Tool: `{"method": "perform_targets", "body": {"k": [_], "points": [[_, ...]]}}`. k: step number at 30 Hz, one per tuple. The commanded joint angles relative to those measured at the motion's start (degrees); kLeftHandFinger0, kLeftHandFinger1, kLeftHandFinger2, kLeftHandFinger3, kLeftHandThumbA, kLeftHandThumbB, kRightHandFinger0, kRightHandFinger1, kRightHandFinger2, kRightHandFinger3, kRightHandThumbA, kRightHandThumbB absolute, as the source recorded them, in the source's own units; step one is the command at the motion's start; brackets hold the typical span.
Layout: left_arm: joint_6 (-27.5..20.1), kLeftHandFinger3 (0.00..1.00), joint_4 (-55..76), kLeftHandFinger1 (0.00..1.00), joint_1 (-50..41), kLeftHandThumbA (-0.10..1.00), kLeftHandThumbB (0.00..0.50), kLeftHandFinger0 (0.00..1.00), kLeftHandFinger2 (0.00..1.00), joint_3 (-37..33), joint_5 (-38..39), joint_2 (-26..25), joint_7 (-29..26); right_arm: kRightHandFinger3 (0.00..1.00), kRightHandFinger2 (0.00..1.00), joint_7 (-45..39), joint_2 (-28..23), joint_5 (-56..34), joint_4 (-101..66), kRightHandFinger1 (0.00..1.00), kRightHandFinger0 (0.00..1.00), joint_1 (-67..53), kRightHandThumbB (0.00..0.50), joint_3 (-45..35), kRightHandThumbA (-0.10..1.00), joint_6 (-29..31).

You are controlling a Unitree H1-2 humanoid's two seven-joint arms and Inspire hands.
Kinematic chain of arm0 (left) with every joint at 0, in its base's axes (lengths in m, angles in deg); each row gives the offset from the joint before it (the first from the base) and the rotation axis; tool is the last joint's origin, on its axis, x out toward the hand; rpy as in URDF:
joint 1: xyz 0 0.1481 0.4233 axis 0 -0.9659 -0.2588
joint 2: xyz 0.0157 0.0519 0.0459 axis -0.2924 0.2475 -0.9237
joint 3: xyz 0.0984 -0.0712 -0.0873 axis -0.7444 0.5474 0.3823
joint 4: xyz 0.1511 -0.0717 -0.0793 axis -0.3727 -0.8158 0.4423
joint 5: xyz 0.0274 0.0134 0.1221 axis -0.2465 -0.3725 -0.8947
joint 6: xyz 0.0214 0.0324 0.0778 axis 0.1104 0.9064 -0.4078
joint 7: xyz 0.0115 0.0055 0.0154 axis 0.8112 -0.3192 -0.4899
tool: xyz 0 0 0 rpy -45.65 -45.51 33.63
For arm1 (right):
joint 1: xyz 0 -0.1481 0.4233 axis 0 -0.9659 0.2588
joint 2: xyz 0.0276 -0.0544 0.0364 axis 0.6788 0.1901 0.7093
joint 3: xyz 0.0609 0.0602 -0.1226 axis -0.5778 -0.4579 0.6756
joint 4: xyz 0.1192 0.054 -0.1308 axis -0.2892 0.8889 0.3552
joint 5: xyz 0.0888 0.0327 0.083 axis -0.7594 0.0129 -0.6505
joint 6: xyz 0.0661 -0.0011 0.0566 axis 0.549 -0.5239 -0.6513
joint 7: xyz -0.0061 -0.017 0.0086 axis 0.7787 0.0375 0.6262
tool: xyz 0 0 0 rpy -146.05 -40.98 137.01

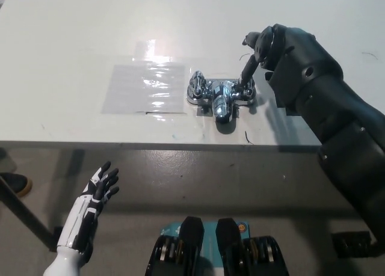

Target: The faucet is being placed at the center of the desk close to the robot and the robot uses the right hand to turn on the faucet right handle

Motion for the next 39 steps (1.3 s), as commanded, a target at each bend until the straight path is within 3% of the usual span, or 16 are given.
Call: {"method": "perform_targets", "body": {"k": [1,2,3,7,11,14,20,27,29,34,39], "points": [[-0.65,1.00,2.22,1.00,0.92,0.95,0.144,1.00,1.00,0.25,-0.24,-0.72,0.28,1.00,1.00,0.72,0.27,3.30,-0.47,1.00,1.00,2.25,0.395,2.44,0.86,-0.80],[-1.17,1.00,1.88,1.00,0.96,0.94,0.127,1.00,1.00,0.25,-0.15,-0.81,0.42,1.00,1.00,0.01,0.11,3.27,-0.10,1.00,1.00,2.47,0.399,2.75,0.84,-1.09],[-1.21,1.00,1.89,1.00,0.95,0.94,0.127,1.00,1.00,0.24,-0.14,-0.83,0.44,1.00,1.00,-1.01,-0.04,3.25,0.08,1.00,1.00,2.63,0.371,3.13,0.84,-0.78],[-1.09,1.00,1.72,1.00,1.59,0.94,0.146,1.00,1.00,0.50,0.05,-0.99,0.43,1.00,1.00,-4.18,-1.25,4.14,0.69,1.00,1.00,3.57,0.355,5.02,0.78,1.96],[-0.81,1.00,1.74,1.00,1.69,0.94,0.144,1.00,1.00,0.59,0.49,-1.08,0.61,1.00,1.00,-6.99,-2.16,4.69,1.32,1.00,1.00,4.27,0.380,6.83,0.78,2.62],[-0.75,1.00,1.73,1.00,1.74,0.95,0.165,1.00,1.00,0.53,0.01,-1.10,0.40,1.00,1.00,-10.37,-2.65,5.24,1.86,1.00,1.00,4.79,0.359,8.23,0.81,3.31],[-1.00,1.00,1.64,1.00,2.08,0.96,0.138,1.00,1.00,0.61,0.25,-1.10,0.44,1.00,1.00,-15.04,-3.72,5.47,1.85,1.00,1.00,5.68,0.319,8.84,0.80,4.83],[-0.84,1.00,1.60,1.00,2.69,0.95,0.116,1.00,1.00,0.70,0.70,-1.23,0.63,1.00,1.00,-17.74,-4.37,5.42,1.90,1.00,1.00,6.67,0.320,9.03,0.83,5.30],[-0.66,1.00,1.60,1.00,2.88,0.96,0.146,1.00,1.00,0.66,0.43,-1.31,0.55,1.00,1.00,-17.78,-4.47,5.50,1.78,1.00,1.00,6.85,0.342,9.08,0.83,5.06],[-0.91,1.00,1.69,1.00,2.85,0.97,0.125,1.00,1.00,0.58,0.07,-1.30,0.44,1.00,1.00,-18.82,-4.70,5.43,1.74,1.00,1.00,7.24,0.376,8.99,0.79,5.16],[-0.97,1.00,1.52,1.00,3.07,0.96,0.124,1.00,1.00,0.67,0.26,-1.39,0.49,1.00,1.00,-18.73,-4.67,5.80,1.72,1.00,1.00,7.32,0.356,9.24,0.82,5.30]]}}
